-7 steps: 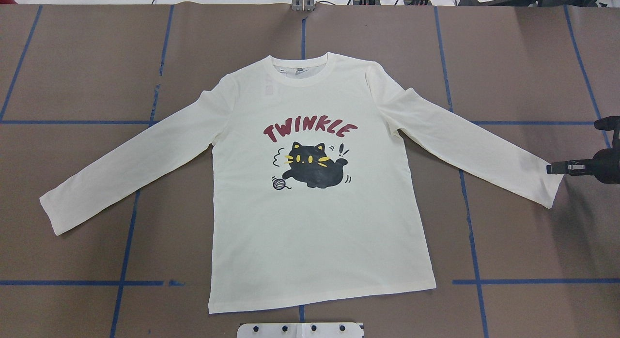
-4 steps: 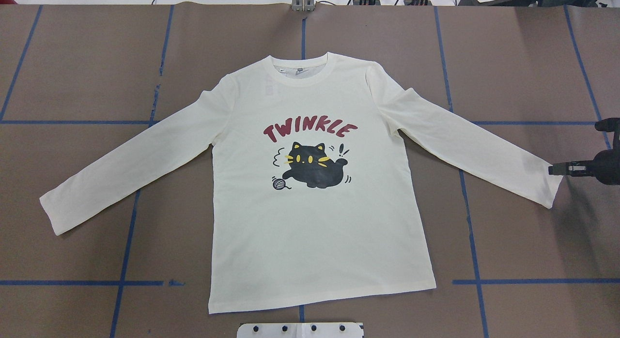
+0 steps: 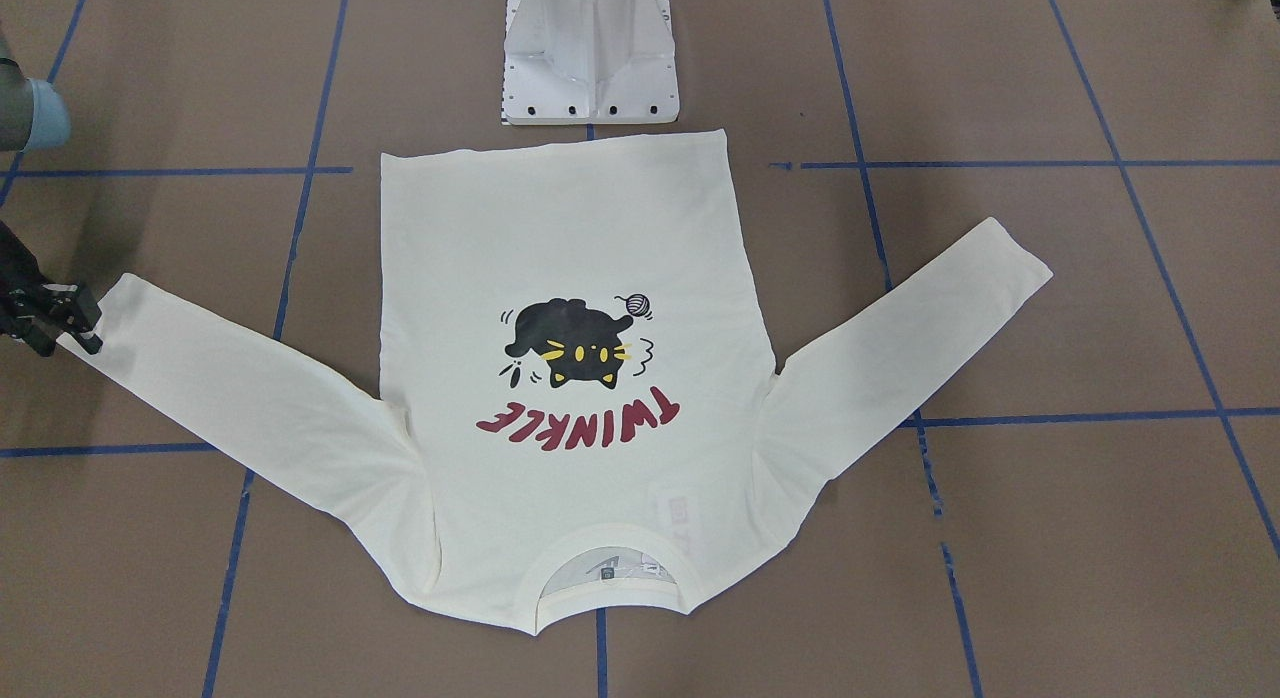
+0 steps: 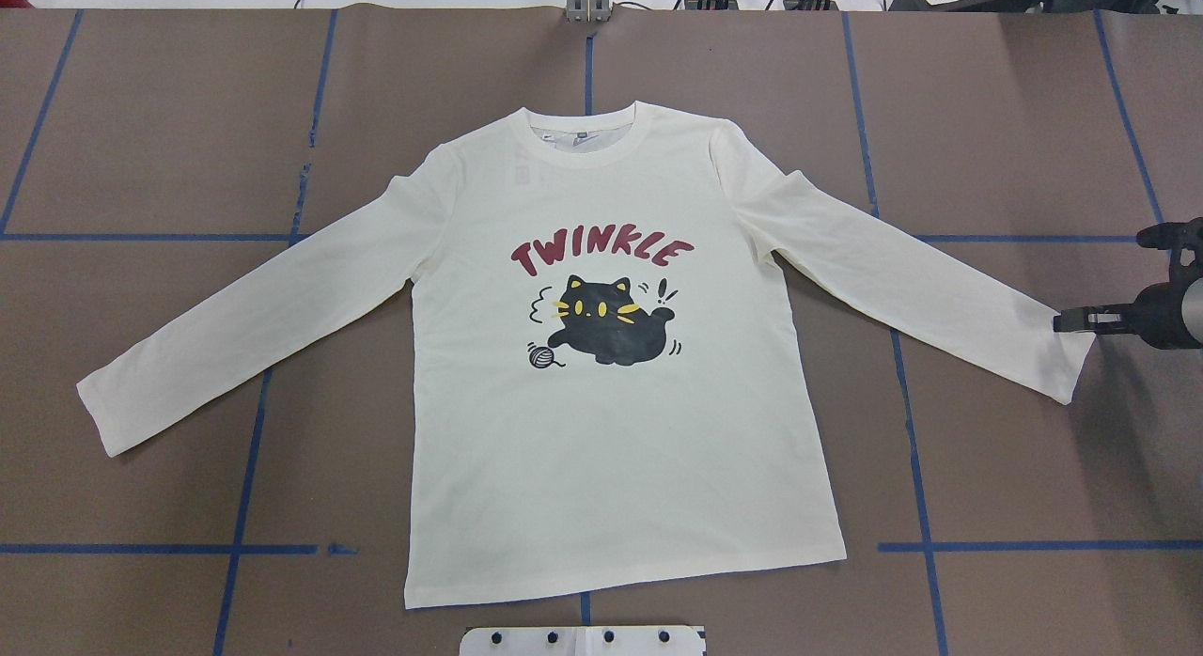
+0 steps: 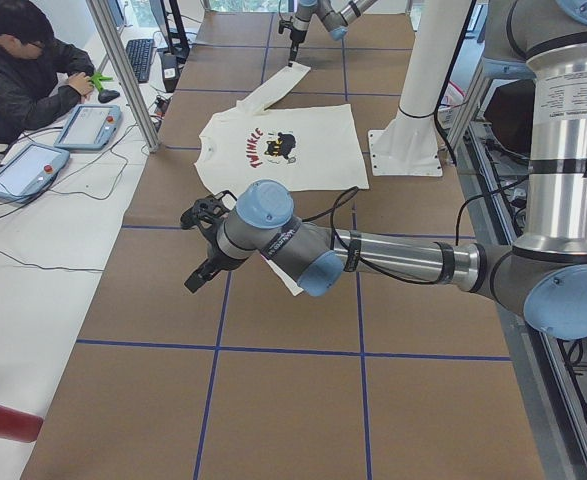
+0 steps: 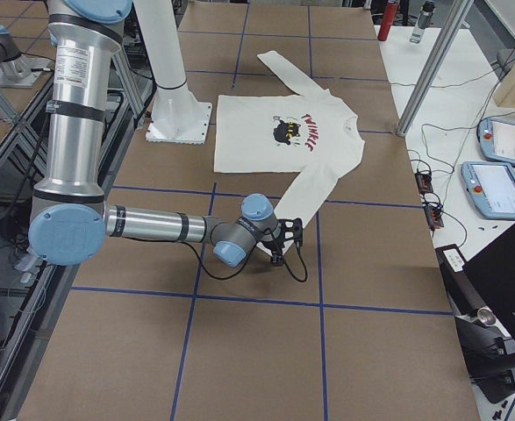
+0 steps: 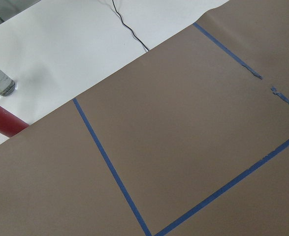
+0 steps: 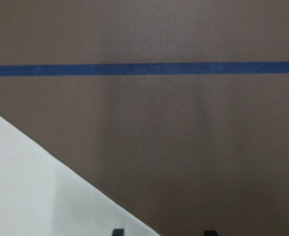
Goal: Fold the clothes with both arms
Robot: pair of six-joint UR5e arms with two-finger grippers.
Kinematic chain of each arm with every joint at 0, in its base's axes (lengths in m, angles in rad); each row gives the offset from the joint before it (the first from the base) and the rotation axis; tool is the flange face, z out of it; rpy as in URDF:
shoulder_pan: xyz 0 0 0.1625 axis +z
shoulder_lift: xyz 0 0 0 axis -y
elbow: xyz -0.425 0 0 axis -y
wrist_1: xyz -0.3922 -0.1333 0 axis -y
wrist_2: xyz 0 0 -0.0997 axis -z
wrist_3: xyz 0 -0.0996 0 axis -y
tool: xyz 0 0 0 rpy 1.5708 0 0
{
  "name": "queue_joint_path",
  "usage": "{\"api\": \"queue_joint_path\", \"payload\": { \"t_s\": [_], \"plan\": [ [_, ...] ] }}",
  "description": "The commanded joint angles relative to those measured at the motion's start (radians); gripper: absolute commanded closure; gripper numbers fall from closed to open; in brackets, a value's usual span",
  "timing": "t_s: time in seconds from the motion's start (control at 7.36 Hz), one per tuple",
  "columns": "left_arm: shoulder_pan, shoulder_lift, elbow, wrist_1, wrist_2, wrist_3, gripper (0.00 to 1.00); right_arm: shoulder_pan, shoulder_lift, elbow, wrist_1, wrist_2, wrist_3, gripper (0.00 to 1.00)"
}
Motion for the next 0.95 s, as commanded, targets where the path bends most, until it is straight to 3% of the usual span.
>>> {"api": "queue_joint_path", "payload": {
  "t_s": [0.0, 0.82],
  "plan": [
    [0.000, 0.000, 0.001, 0.000, 0.000, 0.001, 0.00, 0.001, -0.008, 0.005, 0.002, 0.002, -0.001, 0.38],
    [0.000, 0.006, 0.001, 0.000, 0.000, 0.003, 0.00, -0.001, -0.041, 0.046, 0.000, 0.002, -0.001, 0.40]
  ]
}}
